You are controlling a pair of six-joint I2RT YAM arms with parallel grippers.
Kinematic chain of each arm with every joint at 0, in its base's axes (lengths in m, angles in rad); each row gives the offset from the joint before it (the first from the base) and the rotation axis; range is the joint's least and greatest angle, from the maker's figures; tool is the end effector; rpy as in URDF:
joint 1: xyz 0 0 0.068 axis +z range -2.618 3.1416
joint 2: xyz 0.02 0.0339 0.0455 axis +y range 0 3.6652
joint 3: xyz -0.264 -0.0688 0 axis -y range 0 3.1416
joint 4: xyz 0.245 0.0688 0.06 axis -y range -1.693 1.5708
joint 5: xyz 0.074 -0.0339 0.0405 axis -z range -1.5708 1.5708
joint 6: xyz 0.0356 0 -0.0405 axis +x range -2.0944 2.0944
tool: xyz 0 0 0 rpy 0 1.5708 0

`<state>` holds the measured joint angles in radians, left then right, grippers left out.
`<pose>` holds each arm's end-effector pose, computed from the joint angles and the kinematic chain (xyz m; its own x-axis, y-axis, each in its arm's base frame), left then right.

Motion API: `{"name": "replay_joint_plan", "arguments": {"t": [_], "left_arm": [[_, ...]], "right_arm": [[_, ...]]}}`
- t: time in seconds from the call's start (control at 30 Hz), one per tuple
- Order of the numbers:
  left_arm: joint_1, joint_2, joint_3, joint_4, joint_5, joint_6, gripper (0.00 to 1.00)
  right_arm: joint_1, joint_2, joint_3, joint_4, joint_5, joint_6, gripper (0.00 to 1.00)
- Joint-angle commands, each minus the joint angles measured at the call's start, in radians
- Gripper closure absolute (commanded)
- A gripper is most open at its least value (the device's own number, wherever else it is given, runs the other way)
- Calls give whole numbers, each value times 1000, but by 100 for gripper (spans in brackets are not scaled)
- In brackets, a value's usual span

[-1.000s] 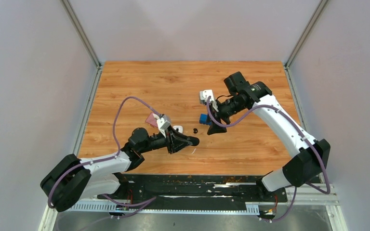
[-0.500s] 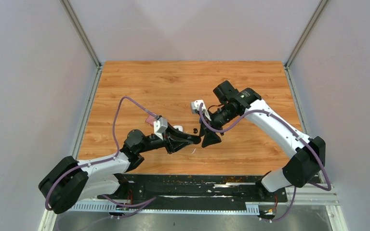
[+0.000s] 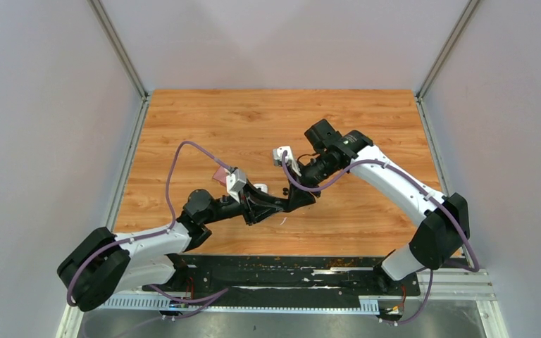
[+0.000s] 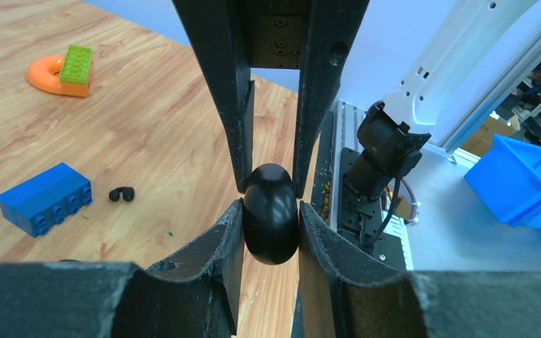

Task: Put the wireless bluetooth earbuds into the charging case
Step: Pick up the charging case at the center of the board.

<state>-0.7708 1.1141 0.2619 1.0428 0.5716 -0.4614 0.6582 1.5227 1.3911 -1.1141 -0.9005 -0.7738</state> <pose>0.1387 -0.1616 0.2252 -0.3088 -0.2220 -0.9248 0.9264 0.1501 -0.3454 0.2114 0.1987 0.3134 -0.1323 -0.6511 -0.7474 -0.9373 -0.1631 0.3079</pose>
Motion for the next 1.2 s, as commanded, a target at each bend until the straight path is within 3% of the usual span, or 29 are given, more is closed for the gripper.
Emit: {"name": "replay_joint_plan", "arguments": {"t": [0.0, 0.1, 0.2, 0.33, 0.43, 0.63, 0.77, 0.9, 1.03, 1.17], "left_arm": [[-2, -40, 56, -44, -54, -53, 95], [-2, -59, 87, -125, -54, -50, 82], [-4, -106, 109, -220, -73, -10, 56], [-4, -266, 187, -578, -189, 213, 37], [-14, -355, 275, -887, -249, 462, 35], [-61, -424, 438, -1326, -293, 942, 38], [-140, -389, 530, -1504, -353, 1127, 39], [-174, -336, 579, -1480, -348, 1012, 39], [-174, -329, 548, -1341, -317, 701, 39], [-174, -343, 520, -1280, -352, 394, 38]], "right_arm": [[1, 3, -23, 57, -32, 49, 75], [-9, 29, -29, 58, -102, 66, 87], [-18, 59, -30, 24, -187, 53, 92], [-28, 83, -24, -57, -311, -6, 94], [-30, 94, -31, -108, -363, -43, 95], [-57, 117, -61, -152, -481, -74, 95], [-61, 125, -74, -161, -527, -70, 95], [-63, 124, -73, -143, -515, -59, 95], [-69, 103, -62, -90, -426, -11, 95], [-72, 39, -61, -27, -221, 37, 96]]}}
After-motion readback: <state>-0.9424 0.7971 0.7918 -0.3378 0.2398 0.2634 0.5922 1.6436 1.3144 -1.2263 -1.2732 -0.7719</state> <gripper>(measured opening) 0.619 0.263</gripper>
